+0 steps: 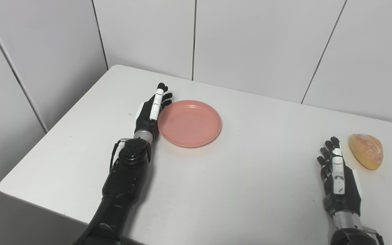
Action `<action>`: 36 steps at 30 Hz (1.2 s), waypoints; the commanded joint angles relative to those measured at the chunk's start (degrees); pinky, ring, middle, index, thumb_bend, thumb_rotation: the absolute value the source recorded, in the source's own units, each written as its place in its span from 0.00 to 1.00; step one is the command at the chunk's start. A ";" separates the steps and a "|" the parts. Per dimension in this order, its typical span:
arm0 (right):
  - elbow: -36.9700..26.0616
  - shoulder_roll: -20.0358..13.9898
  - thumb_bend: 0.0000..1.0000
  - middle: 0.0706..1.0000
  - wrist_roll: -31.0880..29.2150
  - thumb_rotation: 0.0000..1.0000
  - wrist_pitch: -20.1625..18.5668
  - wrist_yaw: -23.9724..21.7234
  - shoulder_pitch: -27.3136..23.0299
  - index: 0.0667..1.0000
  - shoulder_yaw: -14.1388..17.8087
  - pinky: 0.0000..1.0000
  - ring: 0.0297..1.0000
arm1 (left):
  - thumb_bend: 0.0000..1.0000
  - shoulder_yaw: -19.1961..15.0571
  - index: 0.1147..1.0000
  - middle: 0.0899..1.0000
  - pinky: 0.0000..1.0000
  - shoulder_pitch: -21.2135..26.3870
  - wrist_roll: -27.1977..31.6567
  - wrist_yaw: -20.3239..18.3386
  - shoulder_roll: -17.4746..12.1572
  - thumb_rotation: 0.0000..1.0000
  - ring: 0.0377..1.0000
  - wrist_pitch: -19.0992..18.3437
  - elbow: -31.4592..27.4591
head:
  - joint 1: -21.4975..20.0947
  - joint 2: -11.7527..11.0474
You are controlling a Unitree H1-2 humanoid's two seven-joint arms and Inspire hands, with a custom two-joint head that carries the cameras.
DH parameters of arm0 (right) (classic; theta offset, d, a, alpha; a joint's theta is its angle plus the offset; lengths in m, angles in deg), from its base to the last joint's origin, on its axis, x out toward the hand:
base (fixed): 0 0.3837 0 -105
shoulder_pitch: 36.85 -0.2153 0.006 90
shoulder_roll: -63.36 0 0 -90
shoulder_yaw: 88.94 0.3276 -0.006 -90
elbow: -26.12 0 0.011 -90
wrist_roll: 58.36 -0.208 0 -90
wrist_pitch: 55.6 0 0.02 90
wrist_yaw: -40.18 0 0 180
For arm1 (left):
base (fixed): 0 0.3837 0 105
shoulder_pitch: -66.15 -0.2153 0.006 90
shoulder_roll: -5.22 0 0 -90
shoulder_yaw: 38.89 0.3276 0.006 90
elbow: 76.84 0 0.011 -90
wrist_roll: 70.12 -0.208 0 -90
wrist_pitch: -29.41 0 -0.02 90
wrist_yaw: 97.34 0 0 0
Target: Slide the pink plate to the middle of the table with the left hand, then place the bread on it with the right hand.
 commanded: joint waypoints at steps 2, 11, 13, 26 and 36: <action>-0.70 0.20 0.82 1.00 -0.23 0.93 0.62 -0.03 -1.64 1.00 0.22 1.00 1.00 | 0.68 1.36 0.85 0.86 0.86 1.53 -0.21 -2.46 1.07 1.00 0.88 0.01 -1.13 | -0.71 0.18; -1.88 0.95 0.76 1.00 -0.43 0.93 0.74 0.47 -1.41 1.00 0.20 1.00 1.00 | 0.66 4.02 0.87 0.88 0.89 1.27 -1.73 -3.67 2.32 1.00 0.89 -1.42 -2.19 | -3.85 0.77; -2.14 1.20 0.75 1.00 -0.49 0.92 0.61 0.62 -1.40 1.00 0.18 1.00 1.00 | 0.67 5.01 0.87 0.88 0.89 1.40 -2.85 -3.82 2.26 1.00 0.89 -0.69 -1.39 | -4.77 0.96; -2.27 2.84 0.72 1.00 1.22 0.95 1.22 2.21 -1.74 1.00 -0.56 1.00 1.00 | 0.65 7.13 0.84 0.86 0.90 0.73 -2.84 -5.79 5.51 1.00 0.88 -0.32 -1.25 | -11.76 1.75; -2.61 3.64 0.73 1.00 2.50 0.97 0.65 2.52 -2.03 1.00 -1.30 1.00 1.00 | 0.64 6.71 0.86 0.86 0.89 -2.13 -1.26 -6.33 8.08 1.00 0.88 -1.16 -5.52 | -15.42 2.12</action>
